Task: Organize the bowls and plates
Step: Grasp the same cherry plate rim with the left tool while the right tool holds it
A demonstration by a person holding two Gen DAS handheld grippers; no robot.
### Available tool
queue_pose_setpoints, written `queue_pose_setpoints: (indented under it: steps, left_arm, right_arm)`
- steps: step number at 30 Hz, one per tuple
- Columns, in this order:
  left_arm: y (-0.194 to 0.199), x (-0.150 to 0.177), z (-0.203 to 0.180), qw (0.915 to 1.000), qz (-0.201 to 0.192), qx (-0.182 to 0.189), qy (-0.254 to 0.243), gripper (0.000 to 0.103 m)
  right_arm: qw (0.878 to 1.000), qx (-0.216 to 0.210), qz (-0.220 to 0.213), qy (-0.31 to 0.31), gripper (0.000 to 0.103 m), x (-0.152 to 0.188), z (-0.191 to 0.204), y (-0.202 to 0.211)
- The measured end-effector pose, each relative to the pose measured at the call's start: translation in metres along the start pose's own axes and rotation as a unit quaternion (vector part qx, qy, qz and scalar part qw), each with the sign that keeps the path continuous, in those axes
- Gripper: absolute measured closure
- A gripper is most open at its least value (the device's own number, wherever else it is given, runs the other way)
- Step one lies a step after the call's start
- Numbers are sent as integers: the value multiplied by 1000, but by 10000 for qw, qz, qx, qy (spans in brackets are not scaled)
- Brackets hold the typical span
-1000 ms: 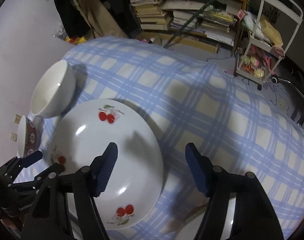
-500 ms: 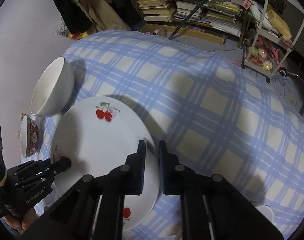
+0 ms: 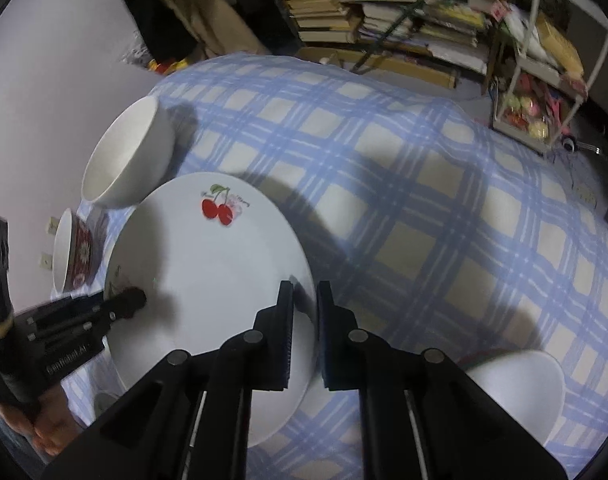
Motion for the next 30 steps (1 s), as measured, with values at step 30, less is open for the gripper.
queue_pose_setpoints:
  steps: [30]
  left_arm:
    - [113, 88, 78, 9993, -359, -42, -32, 78]
  right_arm:
    - [9955, -508, -782, -149, 91, 76, 104, 86]
Point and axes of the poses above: each gripper's, at about its wrist camera, not at the fingertips, and y roughly against the way its jaws point, z to its left, x to its underside, the point moved 5 cm from there along -y, roughly the way its jaws point, and after that the axes turned 13 degrees about y, right-handed, at the moved point
